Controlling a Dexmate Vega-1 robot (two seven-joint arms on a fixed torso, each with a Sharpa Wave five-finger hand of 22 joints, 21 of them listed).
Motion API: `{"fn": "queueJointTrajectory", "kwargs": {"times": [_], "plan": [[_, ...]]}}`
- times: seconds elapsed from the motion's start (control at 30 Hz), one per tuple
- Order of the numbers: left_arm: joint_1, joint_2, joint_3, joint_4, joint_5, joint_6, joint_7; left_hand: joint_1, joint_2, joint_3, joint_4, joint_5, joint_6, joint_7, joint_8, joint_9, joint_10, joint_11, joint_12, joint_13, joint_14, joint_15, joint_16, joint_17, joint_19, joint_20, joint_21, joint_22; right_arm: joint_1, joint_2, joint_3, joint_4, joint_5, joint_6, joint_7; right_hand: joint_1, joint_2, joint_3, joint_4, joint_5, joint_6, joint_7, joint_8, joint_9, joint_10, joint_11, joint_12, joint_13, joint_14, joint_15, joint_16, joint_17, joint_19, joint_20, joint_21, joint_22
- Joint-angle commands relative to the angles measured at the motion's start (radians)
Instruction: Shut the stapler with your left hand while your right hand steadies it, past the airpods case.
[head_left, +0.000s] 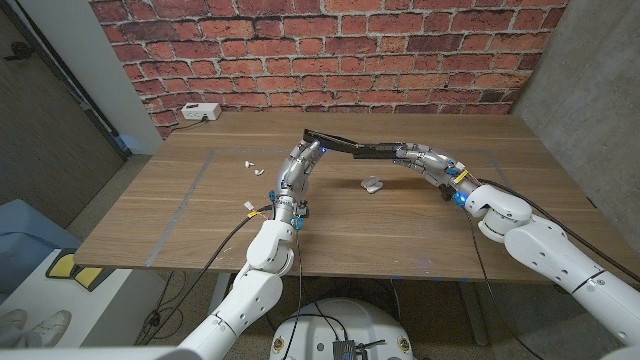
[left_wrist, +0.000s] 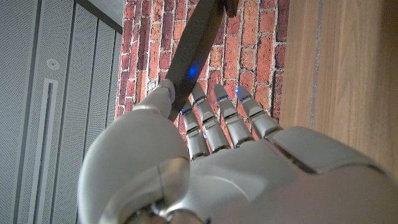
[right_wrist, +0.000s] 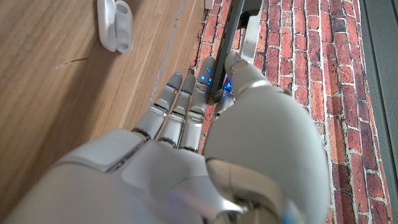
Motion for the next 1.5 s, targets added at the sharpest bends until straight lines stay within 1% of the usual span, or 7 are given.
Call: {"fn": "queueJointTrajectory", "kwargs": {"times": [0.03,0.5,0.63,1.17,1.27,1.43,1.5], "plan": [[-0.007,0.011,0.006,-0.020,0.044,0.014,0.026,0.029,0.013,0.097,0.091,-0.002,0.069,-0.056,0.260,0.094,0.118,-0.088,0.115,0.168,0.001,-0.169,-0.005,0.006,-0.001,0.004,0.003,0.002,-0.020,-0.021,0.011,-0.026,-0.054,0.033,-0.019,0.007,0.013,-0.001,0.007,0.006,0.005,0.010,0.003,0.001,0.079,-0.082,0.005,0.000,0.005,-0.160,-0.001,0.004,0.004,0.000,0.006,0.003],[-0.001,0.032,0.006,-0.061,0.101,0.025,0.059,0.029,0.012,0.095,0.093,-0.004,0.066,-0.055,0.267,0.108,0.121,-0.088,0.126,0.184,-0.002,-0.169,-0.009,0.010,-0.004,0.005,0.003,0.002,-0.036,-0.028,0.011,-0.052,-0.104,0.061,-0.033,0.006,0.013,-0.003,0.007,0.007,0.004,0.011,0.000,0.002,0.076,-0.086,0.006,0.000,0.006,-0.158,-0.004,0.007,0.002,0.000,0.008,0.004],[0.007,0.034,0.004,-0.083,0.156,0.016,0.091,0.031,0.012,0.091,0.089,-0.006,0.067,-0.050,0.270,0.114,0.125,-0.088,0.132,0.191,0.000,-0.172,-0.007,0.014,-0.005,0.005,0.003,0.002,-0.040,-0.034,0.013,-0.063,-0.117,0.063,-0.038,0.008,0.013,-0.003,0.006,0.007,0.004,0.011,-0.001,0.002,0.077,-0.082,0.007,-0.001,0.006,-0.154,-0.005,0.009,0.002,0.001,0.009,0.004],[-0.007,0.064,-0.003,-0.135,0.239,0.078,0.135,0.037,0.009,0.084,0.079,-0.011,0.069,-0.051,0.278,0.129,0.134,-0.089,0.144,0.210,-0.003,-0.169,-0.005,0.021,-0.005,0.006,0.004,0.002,-0.047,-0.061,0.017,-0.109,-0.197,0.070,-0.068,0.007,0.013,-0.005,0.007,0.009,0.005,0.010,-0.002,0.003,0.076,-0.083,0.008,-0.002,0.007,-0.156,-0.010,0.012,0.000,0.002,0.012,0.004],[-0.010,0.072,-0.006,-0.146,0.246,0.094,0.140,0.037,0.010,0.083,0.078,-0.012,0.069,-0.050,0.277,0.130,0.135,-0.090,0.145,0.212,-0.003,-0.167,-0.005,0.022,-0.004,0.005,0.004,0.002,-0.046,-0.060,0.014,-0.112,-0.208,0.071,-0.072,0.006,0.013,-0.006,0.007,0.009,0.006,0.010,-0.002,0.003,0.076,-0.084,0.008,-0.003,0.007,-0.156,-0.011,0.012,0.000,0.002,0.013,0.004],[-0.024,0.071,-0.005,-0.148,0.240,0.101,0.137,0.041,0.010,0.078,0.072,-0.015,0.075,-0.038,0.279,0.131,0.142,-0.090,0.149,0.219,-0.003,-0.170,-0.001,0.027,-0.003,0.008,0.005,0.002,-0.037,-0.052,0.004,-0.120,-0.233,0.078,-0.079,0.008,0.013,-0.006,0.007,0.009,0.006,0.009,-0.002,0.003,0.076,-0.084,0.008,-0.004,0.008,-0.157,-0.011,0.014,-0.001,0.002,0.013,0.004],[-0.034,0.074,-0.002,-0.150,0.254,0.110,0.136,0.042,0.010,0.078,0.070,-0.016,0.076,-0.040,0.279,0.131,0.143,-0.090,0.150,0.221,-0.002,-0.169,0.000,0.027,-0.003,0.008,0.005,0.002,-0.020,-0.041,-0.007,-0.121,-0.237,0.079,-0.076,0.007,0.012,-0.006,0.007,0.009,0.006,0.009,-0.003,0.003,0.076,-0.083,0.009,-0.003,0.009,-0.157,-0.011,0.014,-0.001,0.002,0.014,0.004]]}}
